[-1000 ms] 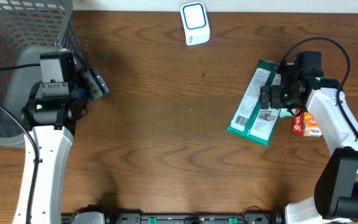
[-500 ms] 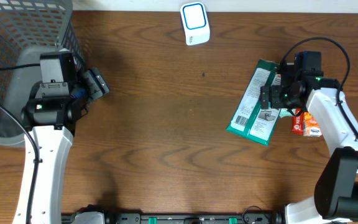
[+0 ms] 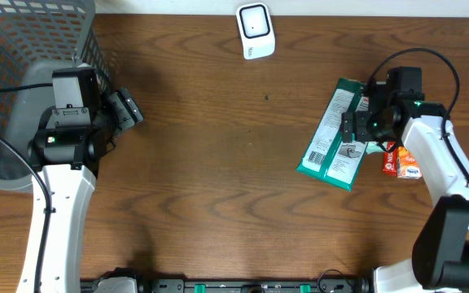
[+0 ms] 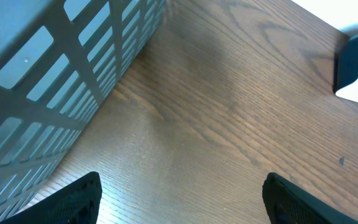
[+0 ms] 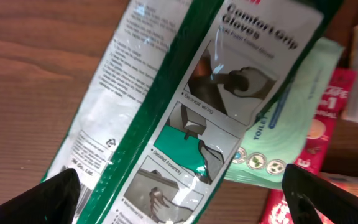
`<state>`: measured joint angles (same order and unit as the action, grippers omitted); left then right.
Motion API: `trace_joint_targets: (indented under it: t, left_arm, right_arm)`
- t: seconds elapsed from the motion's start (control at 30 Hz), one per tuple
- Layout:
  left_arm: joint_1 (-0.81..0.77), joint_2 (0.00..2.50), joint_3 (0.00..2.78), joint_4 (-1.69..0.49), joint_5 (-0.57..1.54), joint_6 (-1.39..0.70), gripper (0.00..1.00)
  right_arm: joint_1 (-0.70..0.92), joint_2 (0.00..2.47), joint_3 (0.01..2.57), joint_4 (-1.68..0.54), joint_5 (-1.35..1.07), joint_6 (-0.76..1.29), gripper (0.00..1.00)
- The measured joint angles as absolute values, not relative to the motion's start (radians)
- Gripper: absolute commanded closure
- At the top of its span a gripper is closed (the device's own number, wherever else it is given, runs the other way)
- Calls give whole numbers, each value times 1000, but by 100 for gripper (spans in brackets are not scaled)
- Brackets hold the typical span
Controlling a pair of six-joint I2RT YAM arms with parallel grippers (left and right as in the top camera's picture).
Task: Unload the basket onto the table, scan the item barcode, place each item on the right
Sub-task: 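Open the right gripper and release the gloves pack onto the pile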
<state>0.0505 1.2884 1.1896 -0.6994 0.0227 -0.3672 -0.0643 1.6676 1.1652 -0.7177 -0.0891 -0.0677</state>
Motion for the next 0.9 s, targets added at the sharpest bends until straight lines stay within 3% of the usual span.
trace_joint_targets:
  t: [0.4, 0.7, 0.9]
  left_arm:
    - [51, 1288, 1190, -699, 23, -367, 16]
    - [51, 1288, 1190, -700, 23, -367, 16]
    - [51, 1288, 1190, -699, 23, -367, 16]
  right_arm:
    - [-52, 1377, 1165, -733, 59, -65, 1]
    - [44, 1185, 1165, -804, 104, -65, 1]
    - [97, 1047, 1160, -706, 91, -70, 1]
